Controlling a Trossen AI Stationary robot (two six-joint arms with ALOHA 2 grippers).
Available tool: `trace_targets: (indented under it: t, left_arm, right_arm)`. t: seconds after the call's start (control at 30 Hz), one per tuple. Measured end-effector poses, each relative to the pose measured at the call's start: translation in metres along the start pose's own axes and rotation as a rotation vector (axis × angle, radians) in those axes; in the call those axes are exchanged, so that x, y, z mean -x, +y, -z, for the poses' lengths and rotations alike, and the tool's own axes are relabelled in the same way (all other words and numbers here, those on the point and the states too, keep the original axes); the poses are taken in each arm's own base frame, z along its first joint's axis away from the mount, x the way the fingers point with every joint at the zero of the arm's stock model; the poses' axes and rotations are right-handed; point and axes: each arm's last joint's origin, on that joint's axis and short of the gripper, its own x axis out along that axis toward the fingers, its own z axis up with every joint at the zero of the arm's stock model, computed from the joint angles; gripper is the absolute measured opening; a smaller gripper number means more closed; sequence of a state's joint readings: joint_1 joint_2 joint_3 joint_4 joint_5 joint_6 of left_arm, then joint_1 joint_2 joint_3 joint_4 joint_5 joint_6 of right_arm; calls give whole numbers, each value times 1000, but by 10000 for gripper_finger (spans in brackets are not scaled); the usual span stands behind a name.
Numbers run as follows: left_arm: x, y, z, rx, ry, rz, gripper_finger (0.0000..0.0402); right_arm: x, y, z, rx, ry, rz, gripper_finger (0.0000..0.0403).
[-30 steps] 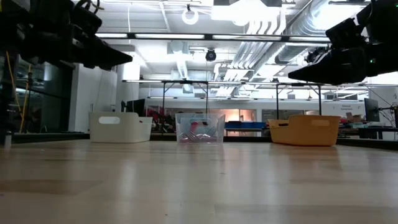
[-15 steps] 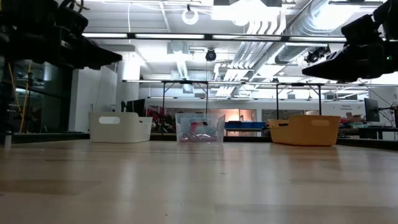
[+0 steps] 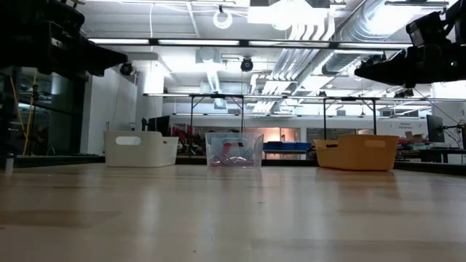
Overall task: Sort silverware by color (type)
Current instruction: Return to Home Position
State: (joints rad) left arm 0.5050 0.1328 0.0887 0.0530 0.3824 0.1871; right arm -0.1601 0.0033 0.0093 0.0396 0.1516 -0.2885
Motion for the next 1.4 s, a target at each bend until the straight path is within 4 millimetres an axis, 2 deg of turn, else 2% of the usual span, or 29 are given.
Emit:
trace_targets:
  t: [0.17, 0.3, 0.37, 0.43, 0.8, 1.2, 1.4]
  left_arm:
    - [10, -3, -2, -15, -36, -14, 0]
    - [9, -3, 0, 11, -45, -16, 0]
    - [7, -4, 12, 51, -14, -10, 0]
    - [6, -4, 15, 70, -25, -24, 0]
    - [5, -2, 16, 61, -39, -94, 0]
    - [4, -1, 17, 114, -21, -122, 0]
    - [2, -1, 21, 126, 17, -129, 0]
  right_arm:
    - [0, -2, 1, -38, 4, 7, 0]
    - [0, -2, 1, -61, 7, 13, 0]
    - [0, -2, 1, -62, 6, 31, 0]
    - [0, -3, -1, -65, -5, 49, 0]
    - [0, -6, -3, -57, -10, 134, 0]
    - [0, -8, 0, -208, 21, 231, 0]
    - [0, -9, 0, -218, 19, 240, 0]
